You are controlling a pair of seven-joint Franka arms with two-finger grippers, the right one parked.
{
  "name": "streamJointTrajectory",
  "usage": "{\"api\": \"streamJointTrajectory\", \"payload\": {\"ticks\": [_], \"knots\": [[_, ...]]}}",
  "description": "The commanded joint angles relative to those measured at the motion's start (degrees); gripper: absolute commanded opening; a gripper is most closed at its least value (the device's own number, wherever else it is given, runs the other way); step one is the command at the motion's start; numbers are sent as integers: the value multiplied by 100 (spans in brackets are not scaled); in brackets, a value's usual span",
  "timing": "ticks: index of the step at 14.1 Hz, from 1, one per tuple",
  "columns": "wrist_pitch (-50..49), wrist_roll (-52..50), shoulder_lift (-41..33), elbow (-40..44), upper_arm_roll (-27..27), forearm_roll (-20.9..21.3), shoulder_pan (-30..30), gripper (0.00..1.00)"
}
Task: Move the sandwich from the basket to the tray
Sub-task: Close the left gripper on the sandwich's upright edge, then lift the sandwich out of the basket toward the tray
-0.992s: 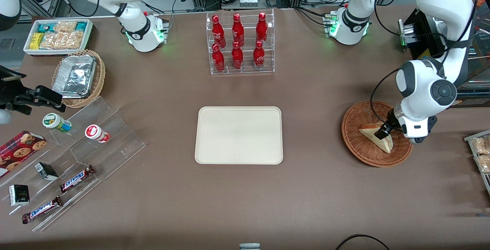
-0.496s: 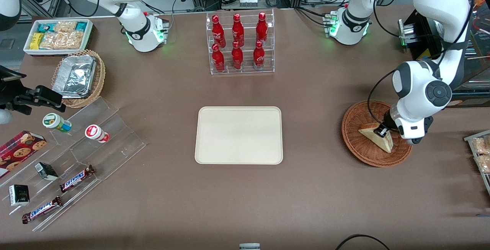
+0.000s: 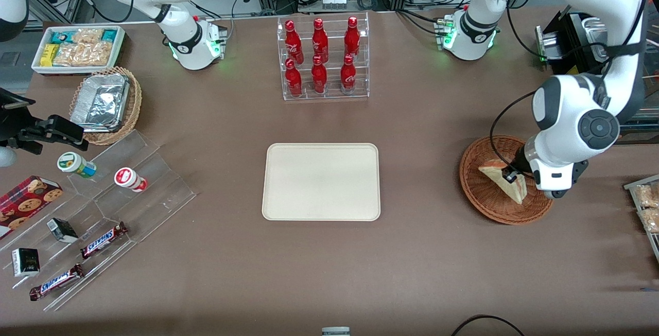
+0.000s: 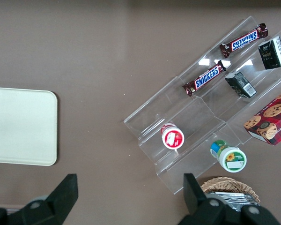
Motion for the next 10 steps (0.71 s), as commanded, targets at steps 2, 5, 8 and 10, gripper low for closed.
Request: {"api": "streamJointTrajectory", "payload": {"ticks": [2,5,8,10], "knots": [[-834,-115,-146,596,56,106,-492,17],[-1230,-133,-164,982,47,80,-896,17],[-1346,-142,-111,1239,47,36,-1388,17],[-1319,-133,-85,1274,47,9,-1687,17]]}}
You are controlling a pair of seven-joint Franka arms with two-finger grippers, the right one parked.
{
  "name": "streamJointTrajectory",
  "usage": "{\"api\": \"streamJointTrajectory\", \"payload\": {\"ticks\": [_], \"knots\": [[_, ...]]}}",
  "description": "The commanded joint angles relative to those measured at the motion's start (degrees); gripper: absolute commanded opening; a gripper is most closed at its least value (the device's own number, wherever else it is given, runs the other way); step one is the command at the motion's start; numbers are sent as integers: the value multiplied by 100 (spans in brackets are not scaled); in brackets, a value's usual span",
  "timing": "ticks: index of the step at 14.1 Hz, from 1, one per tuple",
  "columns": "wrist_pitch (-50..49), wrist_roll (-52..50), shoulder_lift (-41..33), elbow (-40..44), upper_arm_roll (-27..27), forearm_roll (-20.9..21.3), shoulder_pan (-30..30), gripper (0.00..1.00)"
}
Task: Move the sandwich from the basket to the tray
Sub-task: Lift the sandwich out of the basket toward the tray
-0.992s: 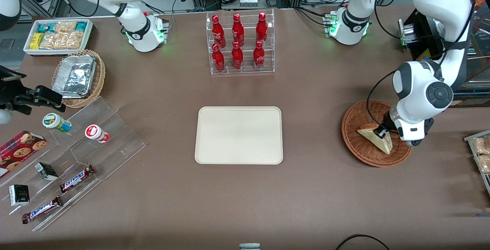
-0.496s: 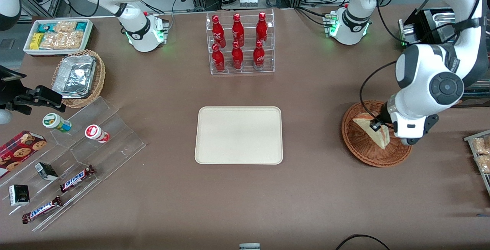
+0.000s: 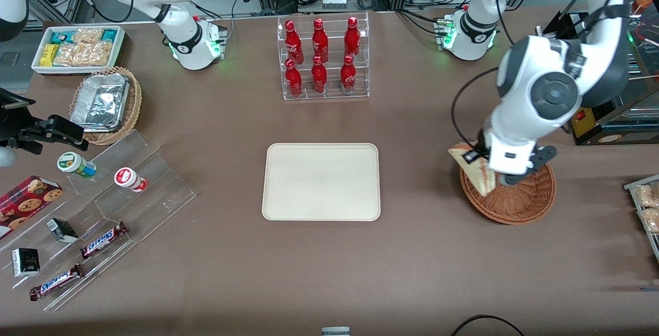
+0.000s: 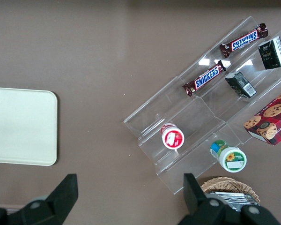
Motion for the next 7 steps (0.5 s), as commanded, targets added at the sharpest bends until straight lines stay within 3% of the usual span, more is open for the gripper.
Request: {"api": "streamJointTrajectory", "payload": {"ticks": [1,7], "knots": [[-92,-64,170,243,68,-7,-465,17],[398,-21,996,736,59,-7,-1300,19]]}}
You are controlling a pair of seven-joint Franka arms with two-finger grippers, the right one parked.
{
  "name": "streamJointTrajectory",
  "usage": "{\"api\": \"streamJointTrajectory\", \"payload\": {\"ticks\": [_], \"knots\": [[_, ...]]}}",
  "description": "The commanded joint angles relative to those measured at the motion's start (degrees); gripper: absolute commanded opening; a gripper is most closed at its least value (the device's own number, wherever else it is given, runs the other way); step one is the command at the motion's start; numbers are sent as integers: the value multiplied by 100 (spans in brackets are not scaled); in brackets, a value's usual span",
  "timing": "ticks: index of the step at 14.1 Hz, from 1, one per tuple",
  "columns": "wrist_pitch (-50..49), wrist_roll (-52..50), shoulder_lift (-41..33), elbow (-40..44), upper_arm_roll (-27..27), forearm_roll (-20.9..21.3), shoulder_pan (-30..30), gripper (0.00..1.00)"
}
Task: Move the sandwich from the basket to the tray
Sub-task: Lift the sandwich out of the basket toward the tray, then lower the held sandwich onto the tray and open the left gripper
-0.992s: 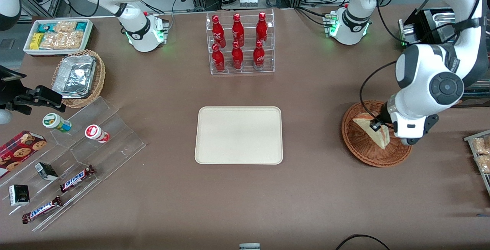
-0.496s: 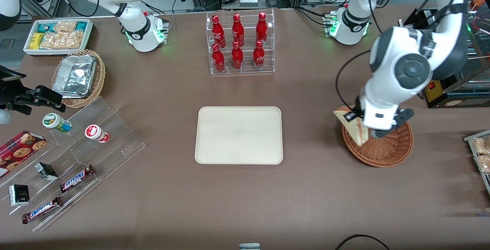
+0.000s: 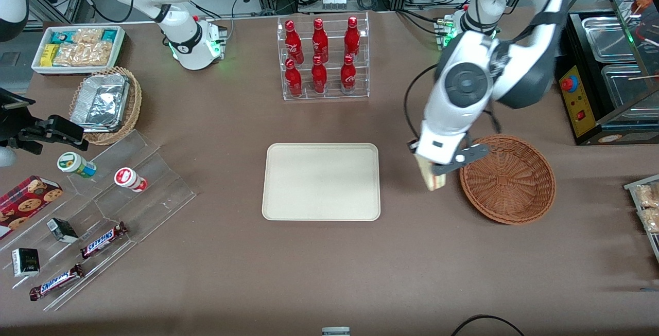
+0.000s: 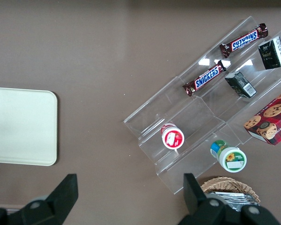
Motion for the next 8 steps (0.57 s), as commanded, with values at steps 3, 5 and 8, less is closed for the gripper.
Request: {"api": "streamJointTrajectory", "payload": {"ticks": [3,5,8], "knots": [[739,20,834,376,82,0,-603,20],[1082,29,1265,569,82,26,-762,20],[1294,38,1530,692,73,44,-771,20]]}}
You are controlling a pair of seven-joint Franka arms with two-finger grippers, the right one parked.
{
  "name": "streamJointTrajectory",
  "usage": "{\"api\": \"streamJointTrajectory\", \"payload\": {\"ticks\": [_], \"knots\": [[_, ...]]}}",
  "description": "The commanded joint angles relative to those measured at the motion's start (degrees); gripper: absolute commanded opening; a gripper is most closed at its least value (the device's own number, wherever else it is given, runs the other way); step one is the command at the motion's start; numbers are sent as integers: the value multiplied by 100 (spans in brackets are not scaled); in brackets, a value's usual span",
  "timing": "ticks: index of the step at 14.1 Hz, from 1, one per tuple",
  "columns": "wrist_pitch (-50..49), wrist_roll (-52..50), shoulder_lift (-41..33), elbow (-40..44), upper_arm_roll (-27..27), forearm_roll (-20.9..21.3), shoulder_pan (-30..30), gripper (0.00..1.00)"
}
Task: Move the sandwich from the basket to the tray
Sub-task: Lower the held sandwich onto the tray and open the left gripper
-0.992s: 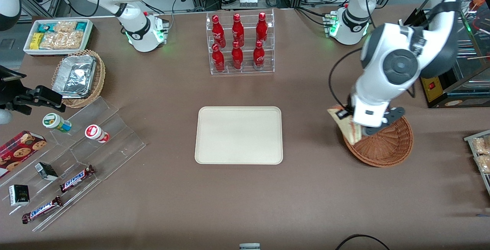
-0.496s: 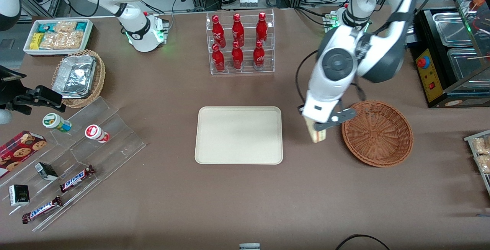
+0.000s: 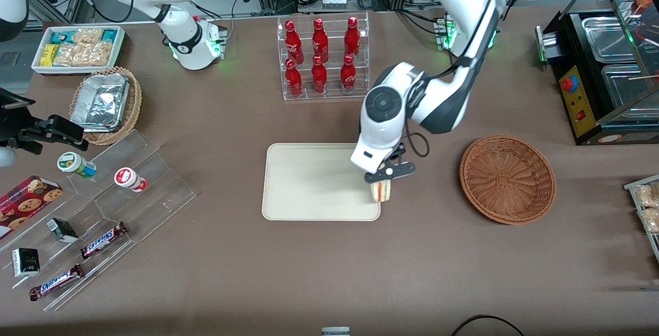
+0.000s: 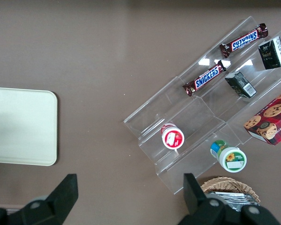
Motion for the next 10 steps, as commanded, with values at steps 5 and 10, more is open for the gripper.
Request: {"api": "streamJointTrajectory", "payload": {"ticks": [5,10], "knots": [[365,37,533,478,-265,66,-150,20],[611,28,814,460,-265,338,-362,20]]}}
